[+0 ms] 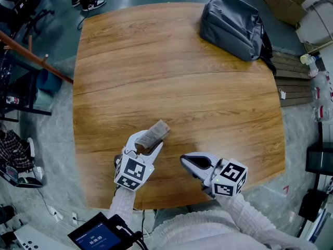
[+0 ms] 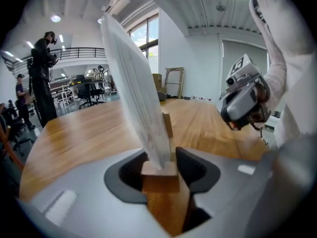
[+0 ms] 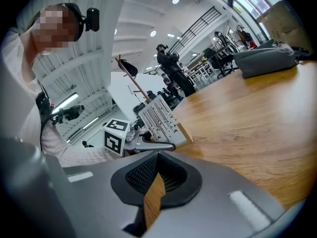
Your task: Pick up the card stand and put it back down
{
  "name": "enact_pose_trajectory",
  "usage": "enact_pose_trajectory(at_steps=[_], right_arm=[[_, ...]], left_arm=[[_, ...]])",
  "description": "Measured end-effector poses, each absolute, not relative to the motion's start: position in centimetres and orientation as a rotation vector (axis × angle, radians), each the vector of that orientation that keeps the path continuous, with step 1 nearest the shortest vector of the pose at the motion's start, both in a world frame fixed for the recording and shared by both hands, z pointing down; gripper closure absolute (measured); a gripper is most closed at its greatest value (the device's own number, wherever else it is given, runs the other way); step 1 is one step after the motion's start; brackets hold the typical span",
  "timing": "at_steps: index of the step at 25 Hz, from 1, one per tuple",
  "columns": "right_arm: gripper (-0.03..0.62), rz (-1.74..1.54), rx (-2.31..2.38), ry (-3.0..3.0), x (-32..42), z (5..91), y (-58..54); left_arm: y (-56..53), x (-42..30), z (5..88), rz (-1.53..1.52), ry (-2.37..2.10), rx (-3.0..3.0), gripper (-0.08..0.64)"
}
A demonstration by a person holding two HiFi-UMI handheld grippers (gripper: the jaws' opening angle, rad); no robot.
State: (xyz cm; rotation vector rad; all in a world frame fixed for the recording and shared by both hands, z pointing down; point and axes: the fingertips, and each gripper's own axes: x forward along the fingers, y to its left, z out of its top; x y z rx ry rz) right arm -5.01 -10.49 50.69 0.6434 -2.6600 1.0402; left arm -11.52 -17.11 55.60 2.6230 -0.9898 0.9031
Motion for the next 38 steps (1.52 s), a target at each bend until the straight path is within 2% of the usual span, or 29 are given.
enact_pose_trajectory(at_steps=[20,38], right_arm=[[0.597,0.741,0.626,-2.912,-4.1,39.6,-9.9],[0.597,0.67,0.621,-2.954,-4.5,37.9,-9.0]], left_arm=[[-14.0,-11.5,37.4,0.4,-1.292,2.677,0.377],[-12.0,-11.3,34.8,0.31,-1.279,2.732,0.376]])
